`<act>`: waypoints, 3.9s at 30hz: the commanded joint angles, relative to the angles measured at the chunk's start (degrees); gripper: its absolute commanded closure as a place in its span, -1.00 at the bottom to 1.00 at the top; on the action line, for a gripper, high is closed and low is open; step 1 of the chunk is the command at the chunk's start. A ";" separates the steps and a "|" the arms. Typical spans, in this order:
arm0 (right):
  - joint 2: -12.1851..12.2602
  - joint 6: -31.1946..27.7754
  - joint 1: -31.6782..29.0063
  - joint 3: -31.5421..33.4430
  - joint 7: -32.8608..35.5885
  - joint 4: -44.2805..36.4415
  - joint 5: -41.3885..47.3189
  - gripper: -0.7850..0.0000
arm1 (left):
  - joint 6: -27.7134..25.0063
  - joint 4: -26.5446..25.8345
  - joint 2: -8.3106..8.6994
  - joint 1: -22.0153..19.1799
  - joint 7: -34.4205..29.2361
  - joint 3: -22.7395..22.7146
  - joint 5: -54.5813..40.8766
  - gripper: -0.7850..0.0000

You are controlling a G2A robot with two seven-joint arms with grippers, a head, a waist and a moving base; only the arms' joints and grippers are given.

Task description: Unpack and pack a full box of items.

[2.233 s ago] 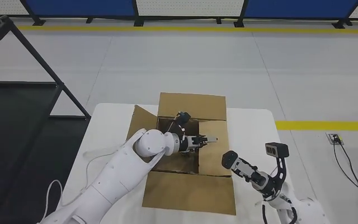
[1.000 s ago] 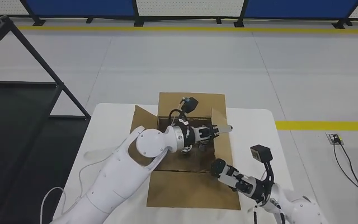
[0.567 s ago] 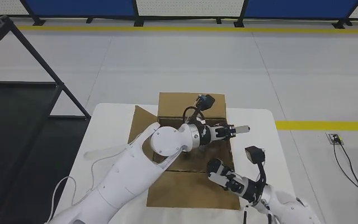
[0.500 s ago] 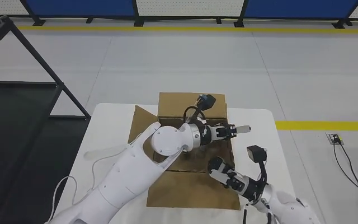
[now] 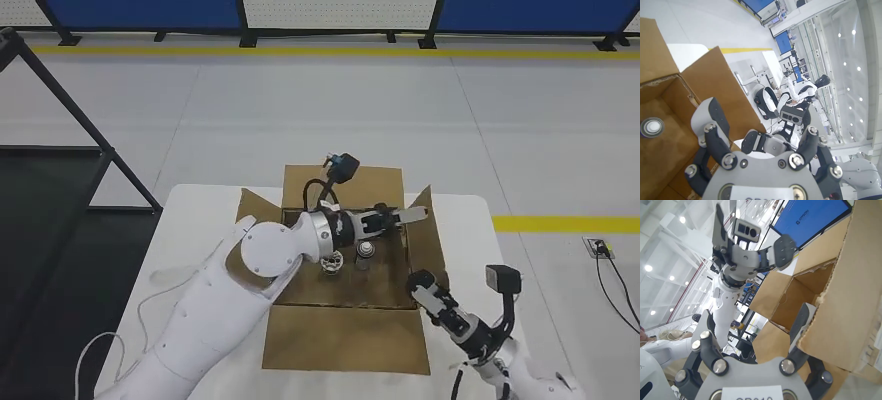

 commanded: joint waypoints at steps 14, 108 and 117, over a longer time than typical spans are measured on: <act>0.04 3.27 -0.86 2.42 -3.96 1.03 2.58 -1.00 | 0.58 -18.09 5.18 16.82 -4.53 -19.77 5.46 -1.00; 3.52 11.93 13.73 -2.51 18.81 15.43 -8.79 -1.00 | -2.65 -25.47 8.93 29.11 4.43 -32.17 0.28 -1.00; 3.76 8.99 12.04 -0.45 14.47 12.92 -4.35 -1.00 | -3.09 -25.51 9.14 29.23 5.10 -32.24 0.07 -1.00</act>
